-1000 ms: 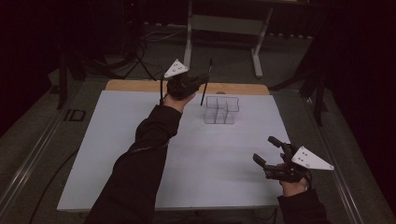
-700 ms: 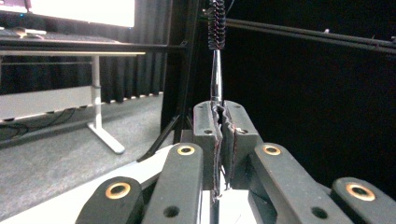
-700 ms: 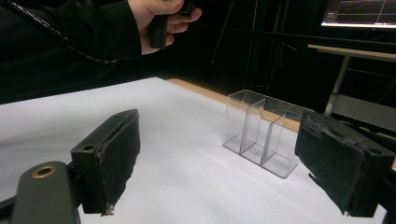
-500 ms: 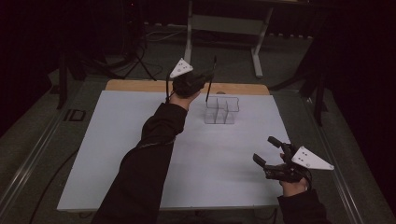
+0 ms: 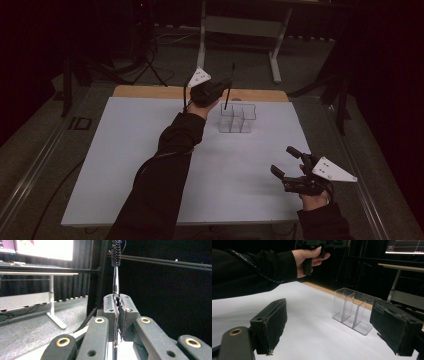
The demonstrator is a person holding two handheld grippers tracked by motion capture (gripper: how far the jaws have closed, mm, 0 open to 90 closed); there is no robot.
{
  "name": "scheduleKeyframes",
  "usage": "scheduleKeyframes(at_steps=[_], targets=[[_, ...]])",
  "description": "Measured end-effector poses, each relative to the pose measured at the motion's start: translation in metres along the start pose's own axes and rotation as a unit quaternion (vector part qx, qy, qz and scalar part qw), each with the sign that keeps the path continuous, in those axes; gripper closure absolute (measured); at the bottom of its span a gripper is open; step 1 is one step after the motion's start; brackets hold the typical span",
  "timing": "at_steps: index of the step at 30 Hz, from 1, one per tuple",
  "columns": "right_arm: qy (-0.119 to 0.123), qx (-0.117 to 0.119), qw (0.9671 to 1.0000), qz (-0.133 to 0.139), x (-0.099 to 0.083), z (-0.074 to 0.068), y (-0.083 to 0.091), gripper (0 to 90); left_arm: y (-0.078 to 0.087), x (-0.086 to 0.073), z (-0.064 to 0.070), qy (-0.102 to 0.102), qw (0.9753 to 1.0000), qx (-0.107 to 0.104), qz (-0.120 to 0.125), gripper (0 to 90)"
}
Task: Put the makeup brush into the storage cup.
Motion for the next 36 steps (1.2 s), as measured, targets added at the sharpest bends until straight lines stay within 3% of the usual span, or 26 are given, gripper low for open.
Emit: scheduleKeyframes(at_steps=[4, 10, 17, 19, 27, 36], targets=[[-0.001, 0.001, 1.0000, 0.000, 0.000, 0.000, 0.000, 14.0, -0.001, -0.006, -0.002, 0.005, 1.0000, 0.000, 0.006, 86.1], [0.000, 0.002, 1.0000, 0.001, 0.000, 0.000, 0.000, 14.0, -0.001, -0.016, -0.005, -0.005, 0.9999, 0.006, 0.009, 86.1], [-0.001, 0.003, 1.0000, 0.001, 0.000, -0.001, 0.000, 14.0, -0.003, -0.024, -0.008, 0.004, 0.9998, 0.015, 0.013, 86.1], [-0.001, 0.004, 1.0000, 0.001, 0.000, -0.001, 0.000, 14.0, -0.004, -0.030, -0.010, -0.001, 0.9998, 0.019, 0.006, 86.1], [-0.002, 0.004, 1.0000, 0.002, 0.000, -0.001, 0.000, 14.0, -0.003, -0.045, -0.013, 0.019, 0.9994, 0.028, -0.007, 86.0], [0.000, 0.004, 1.0000, 0.002, 0.001, -0.001, 0.000, 14.0, -0.002, -0.061, -0.015, 0.027, 0.9983, 0.039, -0.034, 86.0]])
Point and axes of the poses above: each handheld gripper's, and its own axes: y roughly backward along the jaws, x roughly out of its top, z roughly to its right, the point moved 6 cm from there along -y, roughly forward along the jaws, and after that the axes turned 14 degrees about z, right-handed, at the moved point
